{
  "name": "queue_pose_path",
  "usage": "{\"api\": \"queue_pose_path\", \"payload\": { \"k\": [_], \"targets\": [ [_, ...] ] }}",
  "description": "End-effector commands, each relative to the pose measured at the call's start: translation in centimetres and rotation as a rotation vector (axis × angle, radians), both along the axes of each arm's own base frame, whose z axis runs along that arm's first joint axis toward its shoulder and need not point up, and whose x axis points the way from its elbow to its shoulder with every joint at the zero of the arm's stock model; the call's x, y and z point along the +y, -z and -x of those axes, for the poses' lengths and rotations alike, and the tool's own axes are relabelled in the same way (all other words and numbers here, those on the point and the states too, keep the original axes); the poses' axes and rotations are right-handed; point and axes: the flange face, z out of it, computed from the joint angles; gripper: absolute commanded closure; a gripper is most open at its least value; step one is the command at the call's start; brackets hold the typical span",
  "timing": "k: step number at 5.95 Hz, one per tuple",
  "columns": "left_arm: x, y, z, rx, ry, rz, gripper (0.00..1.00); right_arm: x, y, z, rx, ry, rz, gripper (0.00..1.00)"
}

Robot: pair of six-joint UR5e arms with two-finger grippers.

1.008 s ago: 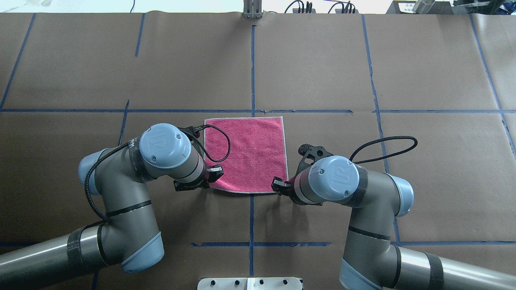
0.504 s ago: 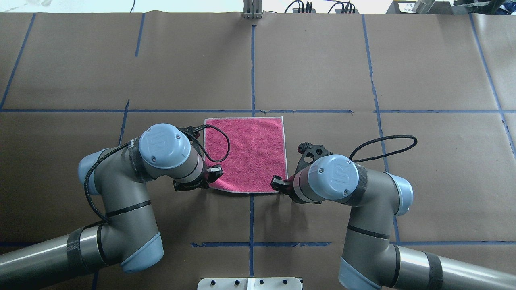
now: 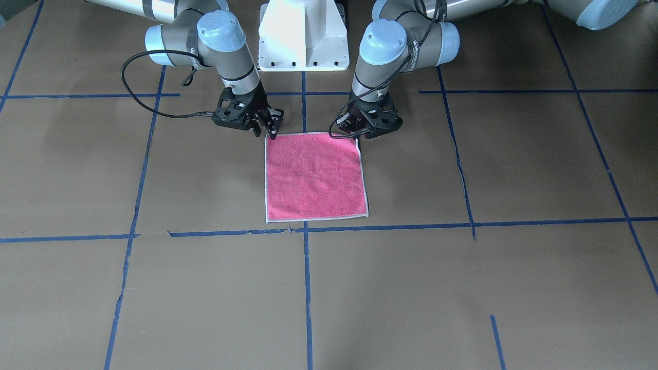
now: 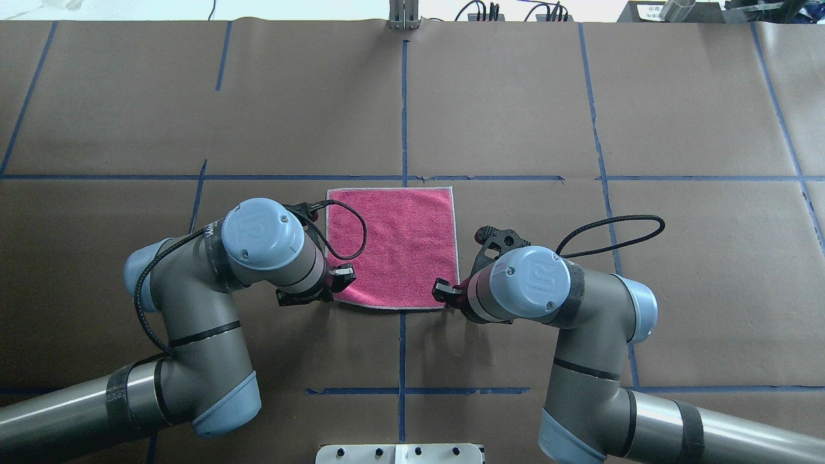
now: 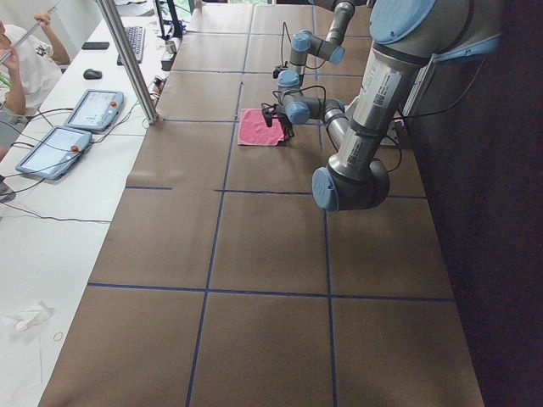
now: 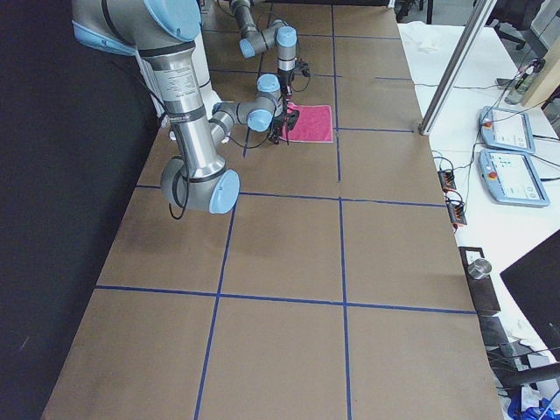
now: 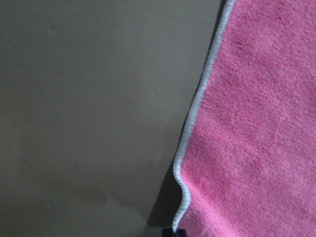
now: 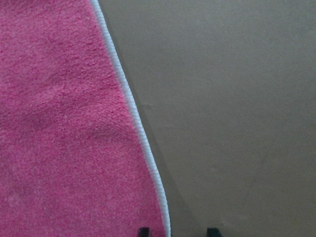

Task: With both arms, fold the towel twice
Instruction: 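Lower the right gripper to the towel's near corner while the left gripper grasps its corner, then lift the near towel edge with both grippers and fold it over the far edge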

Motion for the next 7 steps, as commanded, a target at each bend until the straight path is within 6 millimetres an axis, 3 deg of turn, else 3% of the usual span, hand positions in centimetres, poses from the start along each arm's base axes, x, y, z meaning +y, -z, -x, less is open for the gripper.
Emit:
{"api": "queue_pose_path", "payload": {
  "k": [1, 2, 3, 4, 5, 7],
  "targets": [
    [0.0, 0.0, 0.0, 0.000, 0.000, 0.000, 1.00, -0.1, 0.2, 0.2, -0.001, -0.002, 0.000, 0.89],
    [0.0, 0.0, 0.0, -0.001, 0.000, 0.000, 1.00, -0.2, 0.7, 0.3, -0.009, -0.002, -0.002, 0.99],
    [0.0, 0.1, 0.0, 0.000, 0.000, 0.000, 1.00, -0.8, 1.4, 0.0, -0.020, -0.013, -0.007, 1.00],
    [-1.1, 0.8, 0.8, 0.011, 0.019, -0.003, 1.00, -2.0, 2.3, -0.8, -0.040, -0.033, -0.010, 1.00],
    [-3.5, 1.7, 2.3, 0.024, 0.061, -0.009, 1.00, -3.7, 3.8, -1.7, -0.060, -0.062, -0.017, 1.00],
    [-6.4, 2.5, 3.8, 0.028, 0.106, -0.017, 1.00, -6.6, 4.2, -3.7, -0.072, -0.110, -0.026, 0.99]
  ]
}}
